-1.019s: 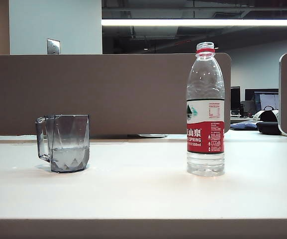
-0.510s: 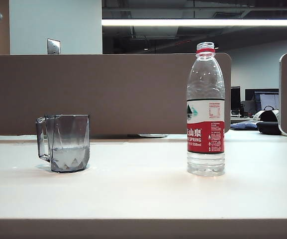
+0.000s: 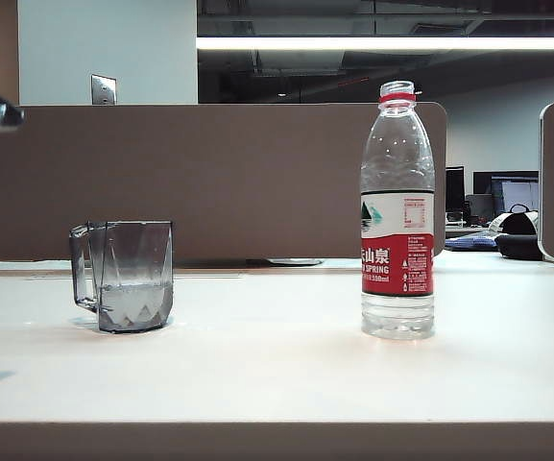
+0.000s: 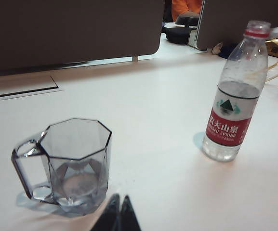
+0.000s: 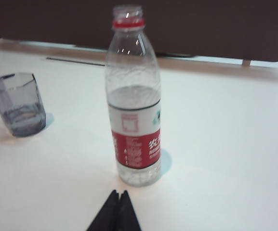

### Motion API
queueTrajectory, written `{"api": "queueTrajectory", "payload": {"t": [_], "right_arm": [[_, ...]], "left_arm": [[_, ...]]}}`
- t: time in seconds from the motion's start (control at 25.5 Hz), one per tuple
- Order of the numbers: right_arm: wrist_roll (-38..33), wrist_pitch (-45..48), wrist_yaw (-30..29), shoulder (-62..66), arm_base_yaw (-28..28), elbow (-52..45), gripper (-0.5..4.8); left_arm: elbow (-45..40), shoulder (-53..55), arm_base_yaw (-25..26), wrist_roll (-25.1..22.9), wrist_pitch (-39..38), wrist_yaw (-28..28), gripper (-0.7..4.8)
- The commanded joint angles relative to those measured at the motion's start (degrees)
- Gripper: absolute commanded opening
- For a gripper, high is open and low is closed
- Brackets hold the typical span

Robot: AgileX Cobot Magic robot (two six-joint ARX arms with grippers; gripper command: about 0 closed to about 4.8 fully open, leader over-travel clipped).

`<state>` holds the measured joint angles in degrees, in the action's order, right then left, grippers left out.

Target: Pick up the mineral water bottle on the table and pour water into the mug until it's half full.

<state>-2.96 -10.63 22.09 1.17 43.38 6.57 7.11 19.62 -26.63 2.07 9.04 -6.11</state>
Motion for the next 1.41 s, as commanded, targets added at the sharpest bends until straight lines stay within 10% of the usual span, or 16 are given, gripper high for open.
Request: {"api": "queueTrajectory", "payload": {"t": [0.04,0.47,0.78,1.41], "right_arm": [[0.2,2.1,-0.4,0.0,0.0,-1.5,-0.01],[7.7,2.6,-2.6,0.0,-1.9,-6.5,-0.01],[7.7,3.9,-5.3,0.0,-18.9,-6.5,-0.01],[4.1,12.2,-8.7,-0.1,-33.9,-6.5,-0.01]], "left_arm": [[-2.6,0.0,-0.1,0.1,5.3,1.0,-0.05],[-6.8,-0.3,7.8,-2.3,10.5,-3.2,-0.06],[-6.8,-0.2,25.5,0.2,11.6,-14.3,-0.05],[-6.8,-0.3,26.6,1.2,11.1,-9.2,-0.05]]}}
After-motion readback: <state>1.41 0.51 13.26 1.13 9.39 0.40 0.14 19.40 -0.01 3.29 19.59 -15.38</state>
